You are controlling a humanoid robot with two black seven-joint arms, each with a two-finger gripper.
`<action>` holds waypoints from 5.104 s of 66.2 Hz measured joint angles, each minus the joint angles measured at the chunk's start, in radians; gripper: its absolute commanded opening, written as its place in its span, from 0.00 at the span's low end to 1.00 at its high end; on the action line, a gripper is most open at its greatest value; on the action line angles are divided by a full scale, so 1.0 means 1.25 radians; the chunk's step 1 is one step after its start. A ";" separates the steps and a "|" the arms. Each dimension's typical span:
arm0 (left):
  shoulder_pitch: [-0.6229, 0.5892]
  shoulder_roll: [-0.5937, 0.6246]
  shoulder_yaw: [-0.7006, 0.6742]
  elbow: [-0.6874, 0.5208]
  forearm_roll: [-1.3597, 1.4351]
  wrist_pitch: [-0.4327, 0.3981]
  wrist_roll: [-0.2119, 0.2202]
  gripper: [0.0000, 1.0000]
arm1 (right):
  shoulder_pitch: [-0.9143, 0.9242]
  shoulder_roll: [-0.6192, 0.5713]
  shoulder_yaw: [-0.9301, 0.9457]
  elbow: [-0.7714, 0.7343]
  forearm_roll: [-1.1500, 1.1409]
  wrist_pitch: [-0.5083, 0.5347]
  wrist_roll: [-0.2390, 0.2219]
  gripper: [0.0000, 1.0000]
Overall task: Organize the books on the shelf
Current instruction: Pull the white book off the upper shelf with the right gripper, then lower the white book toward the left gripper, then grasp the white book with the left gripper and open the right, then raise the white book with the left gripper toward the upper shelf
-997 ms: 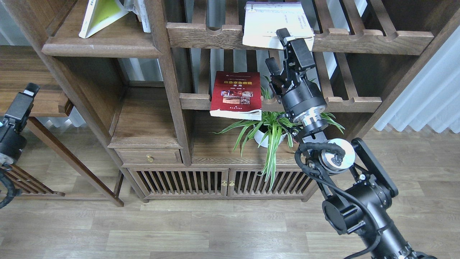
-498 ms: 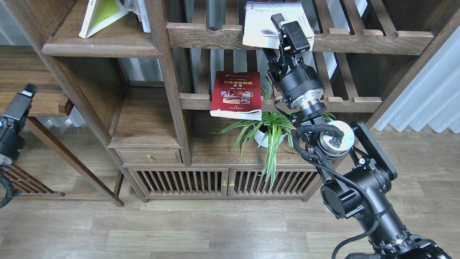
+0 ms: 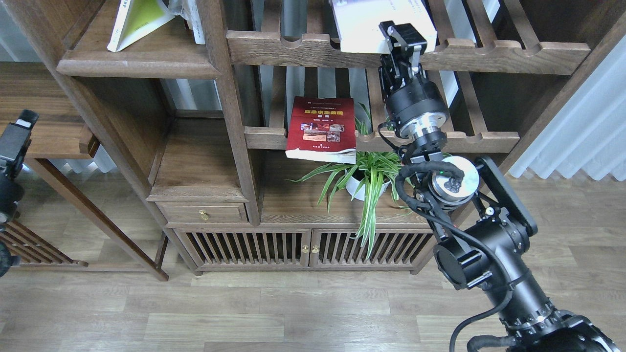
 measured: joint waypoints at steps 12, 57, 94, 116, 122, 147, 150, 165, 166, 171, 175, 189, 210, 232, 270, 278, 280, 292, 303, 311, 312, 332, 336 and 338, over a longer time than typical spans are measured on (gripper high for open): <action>0.012 0.000 -0.006 0.001 0.000 0.000 0.000 1.00 | -0.036 0.000 0.033 0.091 0.008 0.052 0.004 0.05; 0.008 -0.004 0.006 0.042 0.000 0.000 -0.001 1.00 | -0.462 0.000 0.255 0.234 0.037 0.312 0.005 0.05; 0.008 -0.049 0.145 0.048 0.002 0.000 0.001 1.00 | -0.748 -0.044 0.291 0.165 0.134 0.498 -0.069 0.10; 0.016 -0.088 0.380 0.113 0.003 0.000 0.000 1.00 | -0.751 -0.045 0.148 -0.063 0.096 0.499 -0.161 0.04; 0.015 -0.104 0.423 0.118 0.001 0.000 0.000 1.00 | -0.746 -0.043 0.098 -0.105 0.073 0.498 -0.189 0.04; -0.035 -0.132 0.703 0.054 -0.396 0.000 0.170 1.00 | -0.659 -0.012 -0.099 -0.189 0.065 0.498 -0.317 0.05; -0.040 -0.129 0.723 0.022 -0.469 0.000 0.192 1.00 | -0.635 -0.013 -0.134 -0.195 0.066 0.498 -0.334 0.05; -0.040 -0.124 0.759 -0.070 -0.543 0.000 0.221 1.00 | -0.590 -0.001 -0.163 -0.215 0.069 0.498 -0.354 0.05; -0.040 -0.124 0.762 -0.072 -0.543 0.000 0.222 1.00 | -0.589 -0.001 -0.165 -0.215 0.069 0.498 -0.355 0.05; -0.040 -0.126 0.779 -0.076 -0.545 0.000 0.222 1.00 | -0.587 0.000 -0.180 -0.215 0.069 0.498 -0.359 0.05; -0.039 -0.130 0.787 -0.078 -0.545 0.000 0.222 1.00 | -0.587 0.000 -0.193 -0.216 0.069 0.498 -0.362 0.05; -0.035 -0.155 0.793 -0.080 -0.545 0.000 0.221 1.00 | -0.598 0.000 -0.232 -0.216 0.069 0.498 -0.385 0.05; -0.031 -0.206 0.841 -0.040 -0.545 0.000 0.217 0.61 | -0.607 0.000 -0.283 -0.212 0.067 0.498 -0.394 0.05; -0.030 -0.237 0.829 -0.030 -0.546 0.000 0.216 0.01 | -0.633 0.000 -0.292 -0.211 0.061 0.498 -0.402 0.06; -0.053 -0.138 0.798 -0.078 -0.486 0.000 0.220 0.00 | -0.581 -0.050 -0.272 -0.228 0.015 0.498 -0.390 1.00; -0.079 -0.058 0.776 -0.095 -0.449 0.000 0.220 0.01 | -0.573 -0.073 -0.255 -0.229 0.015 0.498 -0.390 1.00; -0.089 -0.028 0.773 -0.109 -0.443 0.000 0.220 0.01 | -0.572 -0.077 -0.247 -0.229 0.015 0.498 -0.390 1.00; -0.164 0.204 0.762 -0.283 -0.434 0.000 0.223 0.01 | -0.563 -0.084 -0.188 -0.230 0.011 0.498 -0.395 1.00; -0.219 0.408 0.713 -0.360 -0.436 0.000 0.223 0.01 | -0.554 -0.085 -0.177 -0.230 0.010 0.498 -0.396 1.00; -0.314 0.545 0.703 -0.363 -0.440 0.000 0.213 0.01 | -0.554 -0.083 -0.177 -0.230 0.009 0.498 -0.396 1.00; -0.329 0.560 0.701 -0.363 -0.443 0.000 0.211 0.02 | -0.554 -0.082 -0.177 -0.230 0.009 0.498 -0.396 1.00; -0.566 0.715 0.706 -0.339 -0.512 0.000 0.216 0.02 | -0.554 -0.078 -0.176 -0.229 0.009 0.498 -0.396 1.00; -0.598 0.721 0.707 -0.327 -0.512 0.000 0.234 0.02 | -0.556 -0.078 -0.175 -0.228 0.009 0.498 -0.396 1.00; -0.611 0.724 0.708 -0.320 -0.512 0.000 0.247 0.02 | -0.558 -0.078 -0.173 -0.228 0.009 0.498 -0.397 1.00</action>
